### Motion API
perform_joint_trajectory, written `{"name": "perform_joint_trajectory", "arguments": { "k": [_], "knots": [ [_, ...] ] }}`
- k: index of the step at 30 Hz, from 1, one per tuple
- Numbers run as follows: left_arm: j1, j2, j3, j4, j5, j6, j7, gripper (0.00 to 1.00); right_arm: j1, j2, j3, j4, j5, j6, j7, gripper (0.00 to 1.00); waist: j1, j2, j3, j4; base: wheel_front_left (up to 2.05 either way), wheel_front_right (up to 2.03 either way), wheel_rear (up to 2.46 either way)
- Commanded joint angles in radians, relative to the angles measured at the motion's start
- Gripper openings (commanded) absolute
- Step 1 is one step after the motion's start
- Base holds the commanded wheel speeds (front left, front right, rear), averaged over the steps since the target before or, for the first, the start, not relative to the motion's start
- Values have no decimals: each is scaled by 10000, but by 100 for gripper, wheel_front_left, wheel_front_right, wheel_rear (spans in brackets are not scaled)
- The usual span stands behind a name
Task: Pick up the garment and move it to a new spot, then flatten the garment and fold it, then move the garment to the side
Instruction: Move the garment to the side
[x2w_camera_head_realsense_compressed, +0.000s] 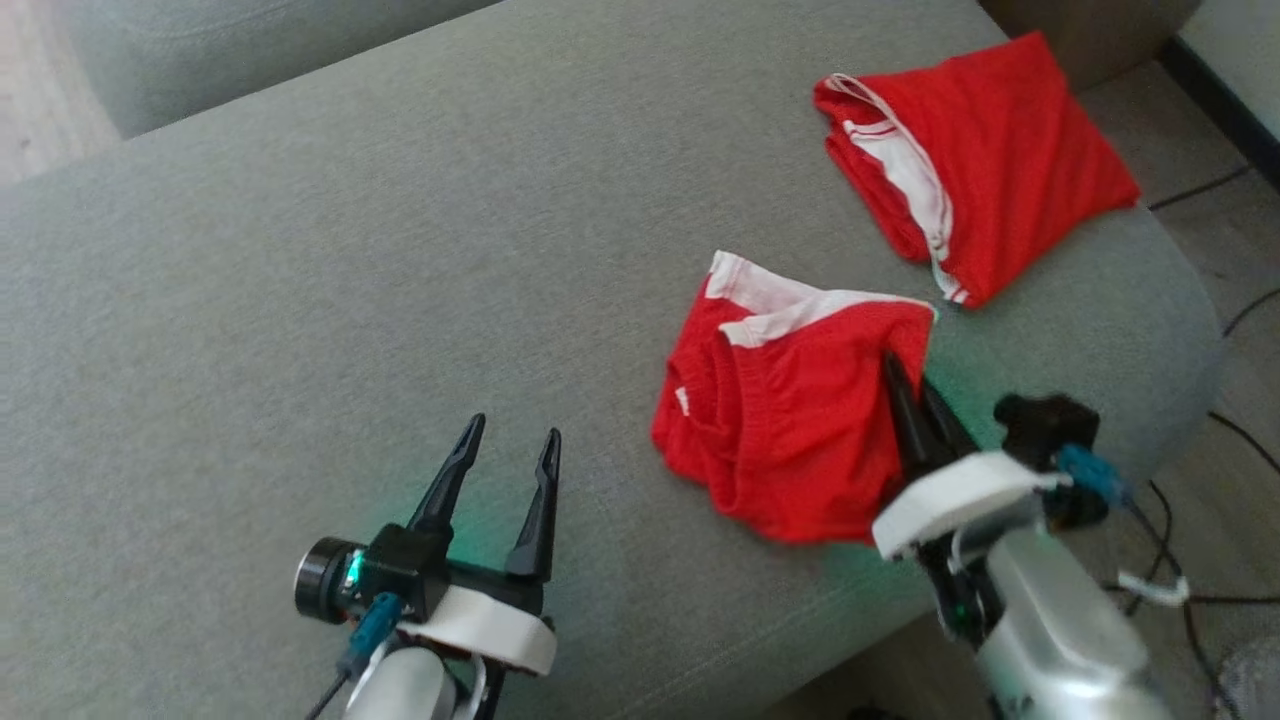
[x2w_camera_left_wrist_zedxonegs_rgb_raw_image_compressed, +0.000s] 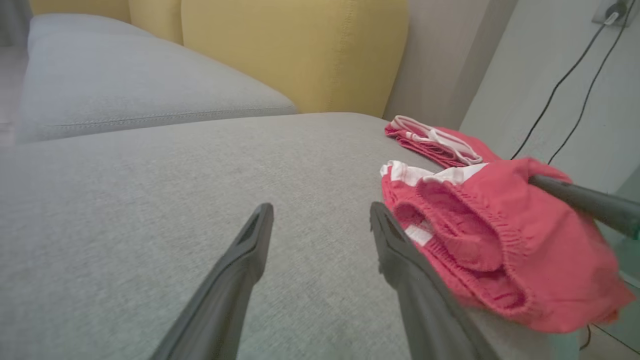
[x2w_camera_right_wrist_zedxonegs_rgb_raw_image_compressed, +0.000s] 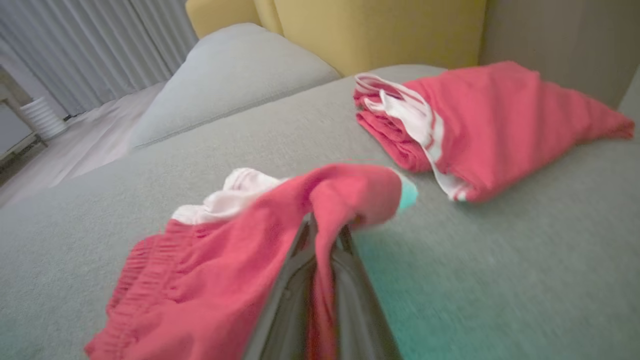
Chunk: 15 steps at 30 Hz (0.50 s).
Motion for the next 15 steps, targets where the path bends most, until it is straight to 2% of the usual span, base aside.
{"name": "perform_joint_trajectory", "arguments": {
  "k": [1, 3, 6, 9, 10, 15],
  "knots": [
    [-116, 22, 375, -218, 70, -22, -80, 100, -770, 1, 150, -266, -344, 33, -79, 0, -1, 0, 62, 156, 0, 0, 0],
    [-87, 22, 440, -179, 108, -33, -80, 100, -1241, -61, -87, 17, -954, 33, -79, 0, -1, 0, 122, 319, 0, 0, 0],
    [-78, 22, 526, -142, 163, -52, -80, 100, -2087, -566, -349, 556, -1658, 33, -60, 0, -1, 0, 269, 609, 0, 0, 0],
    [-99, 22, 599, -120, 196, -63, -80, 100, -2968, -1324, -408, 1048, -2210, 33, 80, 0, -1, 0, 425, 895, 0, 0, 0],
    [-138, 22, 635, -117, 206, -76, -80, 100, -3470, -1866, -244, 1401, -2552, 33, 258, 0, -1, 0, 528, 1083, 0, 0, 0],
    [-291, 22, 657, -152, 228, -89, -80, 100, -4543, -3179, -258, 2386, -3083, 33, 647, 0, -1, 0, 806, 1559, 0, 0, 0]
  ]
}}
